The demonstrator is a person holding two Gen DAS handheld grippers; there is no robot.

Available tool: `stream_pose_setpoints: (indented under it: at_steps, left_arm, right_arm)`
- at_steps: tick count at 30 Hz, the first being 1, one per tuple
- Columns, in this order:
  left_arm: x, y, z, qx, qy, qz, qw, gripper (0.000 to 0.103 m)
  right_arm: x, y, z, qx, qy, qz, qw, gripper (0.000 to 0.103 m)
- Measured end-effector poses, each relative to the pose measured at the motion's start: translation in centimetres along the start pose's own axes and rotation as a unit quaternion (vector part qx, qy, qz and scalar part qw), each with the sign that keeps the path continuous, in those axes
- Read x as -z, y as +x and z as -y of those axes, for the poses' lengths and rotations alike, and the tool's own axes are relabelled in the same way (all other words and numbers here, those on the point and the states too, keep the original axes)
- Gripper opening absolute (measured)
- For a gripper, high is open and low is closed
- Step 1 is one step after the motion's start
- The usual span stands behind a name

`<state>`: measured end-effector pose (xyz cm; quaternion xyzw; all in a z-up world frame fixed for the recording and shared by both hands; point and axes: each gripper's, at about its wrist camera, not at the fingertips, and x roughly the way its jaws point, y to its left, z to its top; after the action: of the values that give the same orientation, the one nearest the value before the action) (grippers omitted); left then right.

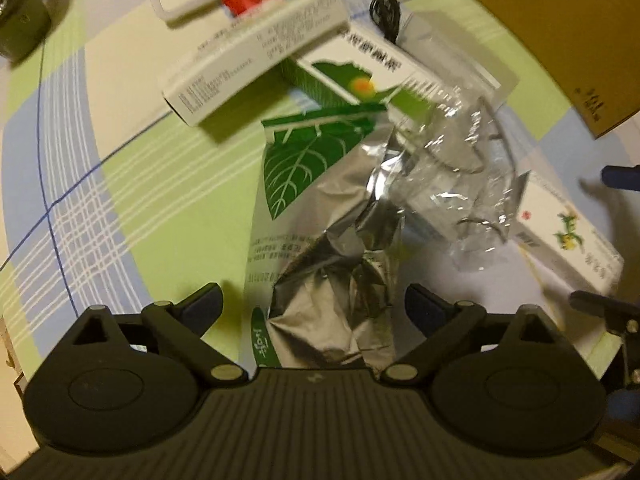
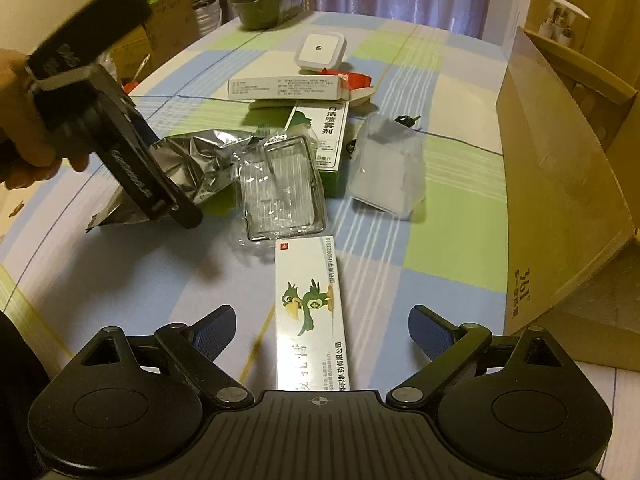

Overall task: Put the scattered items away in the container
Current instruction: 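Grasp the silver leaf-print foil bag with the left gripper and lift it, then carry the foil bag left while the right carries the ointment box to the cardboard box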

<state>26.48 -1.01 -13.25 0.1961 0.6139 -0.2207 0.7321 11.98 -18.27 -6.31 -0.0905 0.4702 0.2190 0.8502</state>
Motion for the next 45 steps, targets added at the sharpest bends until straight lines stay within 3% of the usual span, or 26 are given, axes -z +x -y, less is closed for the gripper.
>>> stream_pose_setpoints:
  at_steps: [2,4,6,9,17,19,20,25,27,45]
  left_arm:
    - [-0.3,0.4,-0.2,0.004,-0.005,-0.006,1.0000,0.091]
    - [-0.5,0.3,-0.4,0.006,-0.007,-0.003,0.9999,0.083]
    - [-0.4,-0.1,-0.6,0.008,-0.006,0.001,1.0000,0.061]
    - [0.2,-0.5,-1.3,0.013,-0.017,-0.004,0.9998,0.055]
    - [3.7,-2.1,-1.9,0.013,-0.049,0.004,0.9987,0.054]
    - [4.2,-2.2,-2.1,0.011,-0.055,0.005,0.9984,0.054]
    - [4.3,-2.1,-2.1,0.011,-0.059,0.006,0.9982,0.054]
    - [3.9,-2.8,-1.2,0.013,-0.064,0.009,0.9978,0.054]
    - [4.3,-3.3,-1.0,0.014,-0.065,0.011,0.9977,0.054]
    - [5.6,-10.6,2.4,0.009,-0.077,0.065,0.9949,0.054]
  right_arm:
    - [0.0,0.0,0.0,-0.002,0.001,0.002,1.000,0.098]
    - [0.1,0.1,0.1,-0.005,0.003,0.006,1.000,0.098]
    - [0.1,0.2,0.1,-0.011,0.005,0.005,1.000,0.098]
    - [0.2,0.2,0.1,-0.021,0.005,0.004,1.000,0.098]
    - [0.2,0.7,-0.4,-0.025,0.001,0.000,1.000,0.098]
    - [0.0,1.0,-0.4,-0.026,0.001,-0.007,1.000,0.078]
    - [0.0,1.3,-0.4,-0.027,0.002,-0.013,1.000,0.073]
    - [0.3,2.3,-0.3,-0.017,0.001,-0.026,1.000,0.072]
    - [0.2,2.0,-0.3,-0.003,-0.001,-0.021,1.000,0.041]
    - [-1.4,-6.3,0.6,0.025,0.069,0.061,0.995,0.041]
